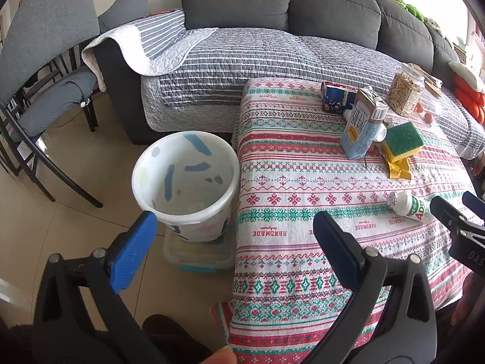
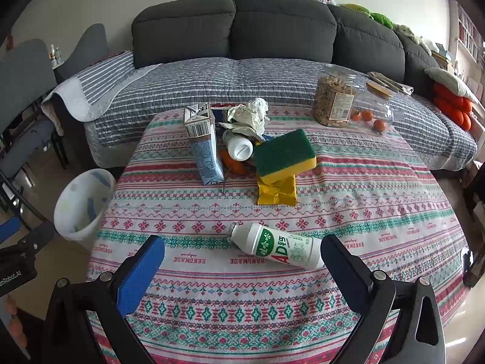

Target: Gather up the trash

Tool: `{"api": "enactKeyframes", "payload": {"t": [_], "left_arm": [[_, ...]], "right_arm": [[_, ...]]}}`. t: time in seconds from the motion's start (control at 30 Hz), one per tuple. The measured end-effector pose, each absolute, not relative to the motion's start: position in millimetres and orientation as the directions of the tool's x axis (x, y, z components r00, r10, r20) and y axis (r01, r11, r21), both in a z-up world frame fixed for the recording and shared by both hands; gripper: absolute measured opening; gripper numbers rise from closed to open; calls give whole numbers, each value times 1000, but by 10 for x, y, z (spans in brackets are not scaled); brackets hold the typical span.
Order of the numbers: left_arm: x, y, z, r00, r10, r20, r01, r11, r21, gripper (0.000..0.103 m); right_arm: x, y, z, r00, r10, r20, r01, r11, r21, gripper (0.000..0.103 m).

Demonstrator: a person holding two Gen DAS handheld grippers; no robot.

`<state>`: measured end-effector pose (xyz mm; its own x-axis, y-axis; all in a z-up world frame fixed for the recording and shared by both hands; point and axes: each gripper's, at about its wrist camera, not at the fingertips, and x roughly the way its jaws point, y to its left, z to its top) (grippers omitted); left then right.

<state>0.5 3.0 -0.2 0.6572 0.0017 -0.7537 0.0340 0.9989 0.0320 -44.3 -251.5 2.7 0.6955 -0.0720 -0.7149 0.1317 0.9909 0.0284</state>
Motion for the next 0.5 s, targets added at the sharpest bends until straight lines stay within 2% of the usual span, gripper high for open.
{"api": "enactKeyframes", "payload": {"t": [0.5], "left_arm": [[-8,69,16,658,0,-753,27,999,24,102]], "right_arm": [[-435,-2499,17,694,-71,-717,130,991,27,103]]}}
